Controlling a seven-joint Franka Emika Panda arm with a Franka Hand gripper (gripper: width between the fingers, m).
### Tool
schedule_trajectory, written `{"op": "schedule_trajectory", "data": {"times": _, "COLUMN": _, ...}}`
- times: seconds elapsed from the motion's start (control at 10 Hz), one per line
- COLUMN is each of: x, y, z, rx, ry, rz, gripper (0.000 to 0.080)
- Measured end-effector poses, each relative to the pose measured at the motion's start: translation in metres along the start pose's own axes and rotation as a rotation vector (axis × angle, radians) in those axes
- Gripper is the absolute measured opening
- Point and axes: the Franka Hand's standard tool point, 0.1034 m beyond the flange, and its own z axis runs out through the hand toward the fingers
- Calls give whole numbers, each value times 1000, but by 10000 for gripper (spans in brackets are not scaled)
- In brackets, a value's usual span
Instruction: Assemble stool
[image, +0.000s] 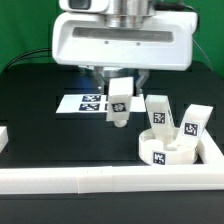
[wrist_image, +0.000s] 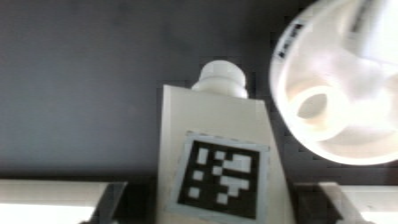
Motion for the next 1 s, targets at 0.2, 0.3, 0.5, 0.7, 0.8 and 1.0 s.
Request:
{"op": "schedule_trajectory", "data": {"times": 0.2, "x": -3, "y": 11, "z": 2, "rx": 43, "ry": 40, "rz": 77, "gripper": 324}}
{"op": "schedule_trajectory", "data": {"times": 0.3, "x": -3, "y": 9, "z": 2, "rx": 44, "ry": 41, "rz": 73, "gripper": 324}}
{"op": "schedule_trajectory", "data": {"times": 0.5, "x": -2, "y": 9, "z": 3, "rx": 31, "ry": 47, "rz": 41, "gripper": 324}}
{"op": "schedule_trajectory", "data": {"times": 0.7, "x": 0, "y": -2, "z": 2, "rx": -2, "ry": 60, "rz": -49, "gripper": 324}}
{"op": "schedule_trajectory", "data": {"times": 0.8, "x": 1, "y": -15, "z": 1, "rx": -35, "ry": 67, "rz": -101, "gripper": 324}}
{"op": "schedule_trajectory", "data": {"times": 1.0, "x": 0, "y": -29, "z": 1, "rx": -38, "ry": 90, "rz": -133, "gripper": 324}}
